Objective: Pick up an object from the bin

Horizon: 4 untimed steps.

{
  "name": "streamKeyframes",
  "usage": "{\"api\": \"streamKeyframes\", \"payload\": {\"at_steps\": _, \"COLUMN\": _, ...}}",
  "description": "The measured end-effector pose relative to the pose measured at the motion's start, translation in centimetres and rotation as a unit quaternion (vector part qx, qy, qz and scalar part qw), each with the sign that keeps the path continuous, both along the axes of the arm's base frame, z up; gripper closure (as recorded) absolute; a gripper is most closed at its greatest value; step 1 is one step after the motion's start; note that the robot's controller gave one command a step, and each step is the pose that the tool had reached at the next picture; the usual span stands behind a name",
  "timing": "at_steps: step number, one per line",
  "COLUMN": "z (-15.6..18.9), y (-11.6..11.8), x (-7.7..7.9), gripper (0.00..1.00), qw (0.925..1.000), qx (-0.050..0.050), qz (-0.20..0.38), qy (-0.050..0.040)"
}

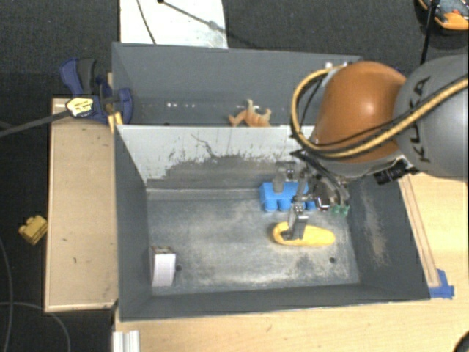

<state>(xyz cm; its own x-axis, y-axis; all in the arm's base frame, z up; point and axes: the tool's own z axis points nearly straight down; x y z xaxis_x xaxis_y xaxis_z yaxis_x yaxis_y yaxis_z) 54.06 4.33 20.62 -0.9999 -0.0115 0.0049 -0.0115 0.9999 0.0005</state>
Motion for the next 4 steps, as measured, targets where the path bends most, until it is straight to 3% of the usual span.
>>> {"api": "streamKeyframes", "payload": {"at_steps": 1, "z": 0.5, "y": 0.0, "x": 0.1, "gripper": 0.00, "qw": 1.0000, "qx": 0.000, "qz": -0.001, "qy": -0.0040}}
{"api": "streamKeyframes", "payload": {"at_steps": 2, "z": -8.7, "y": -4.8, "x": -1.2, "gripper": 0.00, "qw": 0.9985, "qx": 0.000, "qz": -0.054, "qy": -0.0058}}
{"api": "streamKeyframes", "payload": {"at_steps": 3, "z": -8.8, "y": -6.6, "x": -0.8, "gripper": 0.00, "qw": 0.9983, "qx": 0.000, "qz": -0.059, "qy": -0.0012}}
{"api": "streamKeyframes", "payload": {"at_steps": 4, "z": -8.0, "y": -8.4, "x": -1.6, "gripper": 0.00, "qw": 0.9979, "qx": 0.000, "qz": -0.065, "qy": -0.0032}}
